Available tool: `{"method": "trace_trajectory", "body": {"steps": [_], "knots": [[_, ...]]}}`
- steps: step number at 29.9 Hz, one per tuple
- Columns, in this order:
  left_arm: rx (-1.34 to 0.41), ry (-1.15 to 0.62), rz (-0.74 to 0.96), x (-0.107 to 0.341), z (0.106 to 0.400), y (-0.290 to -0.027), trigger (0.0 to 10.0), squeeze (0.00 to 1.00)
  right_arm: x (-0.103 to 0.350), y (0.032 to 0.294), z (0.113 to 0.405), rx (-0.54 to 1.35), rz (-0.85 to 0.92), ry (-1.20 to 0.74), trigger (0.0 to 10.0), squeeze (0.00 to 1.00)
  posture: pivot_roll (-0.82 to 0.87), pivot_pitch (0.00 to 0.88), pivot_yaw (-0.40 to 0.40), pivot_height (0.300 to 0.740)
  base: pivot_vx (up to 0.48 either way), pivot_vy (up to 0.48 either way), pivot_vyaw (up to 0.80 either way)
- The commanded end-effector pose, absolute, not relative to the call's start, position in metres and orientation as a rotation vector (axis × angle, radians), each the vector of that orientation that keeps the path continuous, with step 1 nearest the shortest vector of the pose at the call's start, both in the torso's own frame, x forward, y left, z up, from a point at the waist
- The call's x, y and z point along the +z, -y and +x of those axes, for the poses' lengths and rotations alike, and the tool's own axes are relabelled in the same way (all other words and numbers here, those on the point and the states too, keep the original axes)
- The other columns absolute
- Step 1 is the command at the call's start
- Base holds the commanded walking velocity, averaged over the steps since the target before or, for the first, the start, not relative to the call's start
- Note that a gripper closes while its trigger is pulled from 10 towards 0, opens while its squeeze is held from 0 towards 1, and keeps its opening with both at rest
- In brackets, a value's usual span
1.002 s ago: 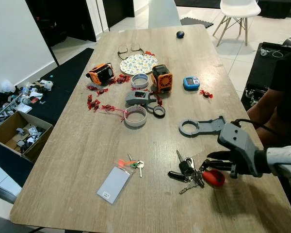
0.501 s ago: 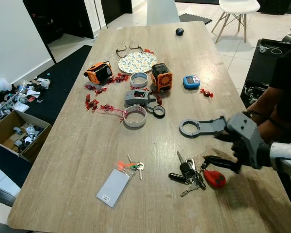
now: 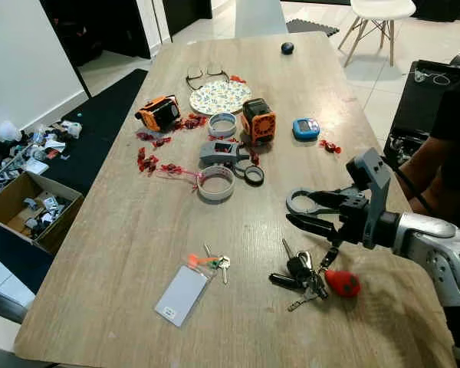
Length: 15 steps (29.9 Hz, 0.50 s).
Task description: Hang keys on a hook
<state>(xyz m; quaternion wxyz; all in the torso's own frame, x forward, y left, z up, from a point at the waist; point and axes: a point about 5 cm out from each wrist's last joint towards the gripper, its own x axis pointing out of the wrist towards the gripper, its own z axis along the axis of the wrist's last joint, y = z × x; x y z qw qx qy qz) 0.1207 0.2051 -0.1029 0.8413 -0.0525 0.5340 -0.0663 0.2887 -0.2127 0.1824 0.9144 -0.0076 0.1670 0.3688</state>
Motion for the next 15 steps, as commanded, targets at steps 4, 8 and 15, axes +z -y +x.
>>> {"method": "trace_trajectory", "body": {"steps": [4,8,15], "knots": [[-0.144,-1.145,-0.107,-0.105,0.115,-0.206,10.0,0.0,0.17,0.216,0.289,0.692,-0.018,-0.448,0.4,0.0,-0.13,0.11,0.126,0.74,0.0,0.0,0.0],[-0.142,-1.145,-0.111,-0.105,0.115,-0.206,10.0,0.0,0.163,0.215,0.284,0.687,-0.064,-0.514,10.0,0.0,-0.13,0.11,0.126,0.74,0.0,0.0,0.0],[-0.143,-1.147,-0.112,-0.105,0.115,-0.205,10.0,0.0,0.148,0.215,0.28,0.667,-0.178,-0.604,10.0,0.0,-0.13,0.11,0.123,0.74,0.0,0.0,0.0]]}}
